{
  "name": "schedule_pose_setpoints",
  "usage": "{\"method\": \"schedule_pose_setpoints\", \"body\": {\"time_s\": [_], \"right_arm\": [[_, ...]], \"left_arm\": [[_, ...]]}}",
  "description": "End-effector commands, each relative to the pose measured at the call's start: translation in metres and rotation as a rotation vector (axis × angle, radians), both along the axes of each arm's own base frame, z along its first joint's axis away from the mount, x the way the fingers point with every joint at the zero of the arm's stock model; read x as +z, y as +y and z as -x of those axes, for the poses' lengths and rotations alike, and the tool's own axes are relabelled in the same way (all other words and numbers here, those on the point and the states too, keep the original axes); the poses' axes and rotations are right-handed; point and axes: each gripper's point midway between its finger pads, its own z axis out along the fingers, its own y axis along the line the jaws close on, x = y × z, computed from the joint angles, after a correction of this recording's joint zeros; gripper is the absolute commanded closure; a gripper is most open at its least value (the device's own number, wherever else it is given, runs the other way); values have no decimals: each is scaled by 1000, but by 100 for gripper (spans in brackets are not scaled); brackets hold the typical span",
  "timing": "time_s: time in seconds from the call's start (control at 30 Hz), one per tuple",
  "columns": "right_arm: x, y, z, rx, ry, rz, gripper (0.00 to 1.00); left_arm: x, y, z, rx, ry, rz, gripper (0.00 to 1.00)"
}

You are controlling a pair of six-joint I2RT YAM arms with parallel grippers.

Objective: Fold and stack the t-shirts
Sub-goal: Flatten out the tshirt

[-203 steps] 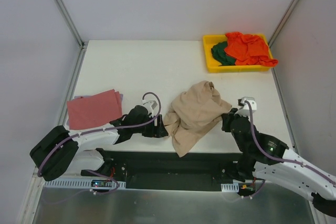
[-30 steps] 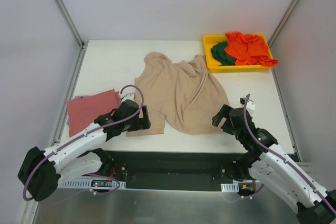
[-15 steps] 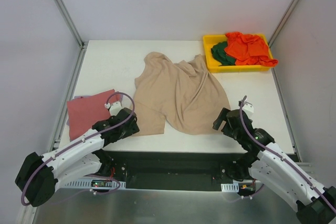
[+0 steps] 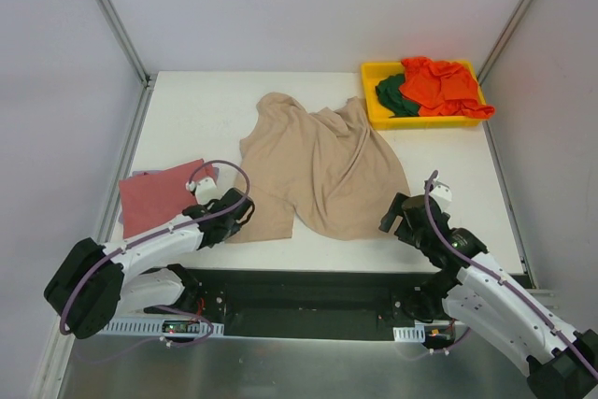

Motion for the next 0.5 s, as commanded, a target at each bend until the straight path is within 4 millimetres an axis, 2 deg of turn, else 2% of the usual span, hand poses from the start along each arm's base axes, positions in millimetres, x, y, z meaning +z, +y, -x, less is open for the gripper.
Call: {"method": "schedule_pose_setpoints", "body": {"time_s": [0.0, 0.1, 0.27, 0.37, 0.47], "right_arm": [[-1, -8, -2, -24, -6, 31, 4], [1, -9, -3, -25, -12, 35, 4], [4, -8, -5, -27, -21, 28, 4], [4, -8, -4, -25, -19, 27, 4], [4, -7, -4, -23, -15, 26, 4]], "left_arm": [[-17, -12, 13, -30, 93, 46, 73], [-21, -18, 20, -59, 130, 72, 74], [-24, -18, 35, -100, 149, 120, 69], [-20, -19, 44, -121, 155, 150, 64], [-17, -14, 56, -127, 184, 156, 64]]}}
